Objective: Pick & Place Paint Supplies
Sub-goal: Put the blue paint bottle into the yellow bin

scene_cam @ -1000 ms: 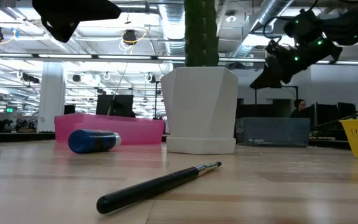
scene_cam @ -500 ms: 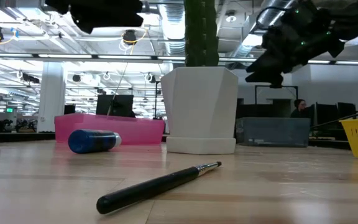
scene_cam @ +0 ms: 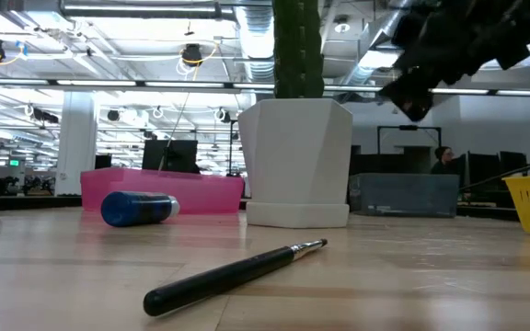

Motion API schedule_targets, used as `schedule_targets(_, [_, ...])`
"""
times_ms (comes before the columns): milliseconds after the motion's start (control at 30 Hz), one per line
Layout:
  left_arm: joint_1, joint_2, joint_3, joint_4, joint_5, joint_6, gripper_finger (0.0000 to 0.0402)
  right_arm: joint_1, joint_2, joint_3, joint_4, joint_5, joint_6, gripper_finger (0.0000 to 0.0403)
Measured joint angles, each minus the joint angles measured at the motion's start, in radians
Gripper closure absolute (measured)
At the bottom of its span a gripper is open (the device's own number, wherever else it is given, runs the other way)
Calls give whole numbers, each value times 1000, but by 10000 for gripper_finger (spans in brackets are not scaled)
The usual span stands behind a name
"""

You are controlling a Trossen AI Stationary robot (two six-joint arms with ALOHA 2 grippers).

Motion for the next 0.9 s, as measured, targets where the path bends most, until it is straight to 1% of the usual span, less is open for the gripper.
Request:
schedule_targets(100, [-25,-11,0,1,-1,52,175,104,0,0,76,13,25,224])
schedule_targets(200, [-32,-13,0,0,-20,92,173,200,0,0,221,13,68,225])
schedule_targets(300, [-31,-13,0,-7,-122,121,165,294,0,0,387,31,77,225])
schedule_targets(400, [-26,-14,0,-53,-211,120,152,383,0,2,514,55,53,226])
schedule_targets(467, [-25,-14,0,-79,-253,96,141,440,0,27,520,75,-25,226])
schedule_targets(533, [-23,-14,0,-90,-285,70,130,501,0,65,490,132,-138,226])
schedule_targets(633, [-12,-14,0,-112,-321,30,115,596,0,134,371,284,-293,226])
schedule_targets(700, [-6,-13,0,-147,-339,-18,106,656,0,181,289,401,-338,226])
schedule_targets(800, [6,-13,0,-238,-329,-144,94,731,10,232,242,530,-368,226])
schedule_targets(833, [11,-13,0,-273,-303,-195,91,753,13,242,239,554,-370,226])
schedule_targets(900, [18,-13,0,-345,-242,-289,85,789,16,257,237,568,-390,226])
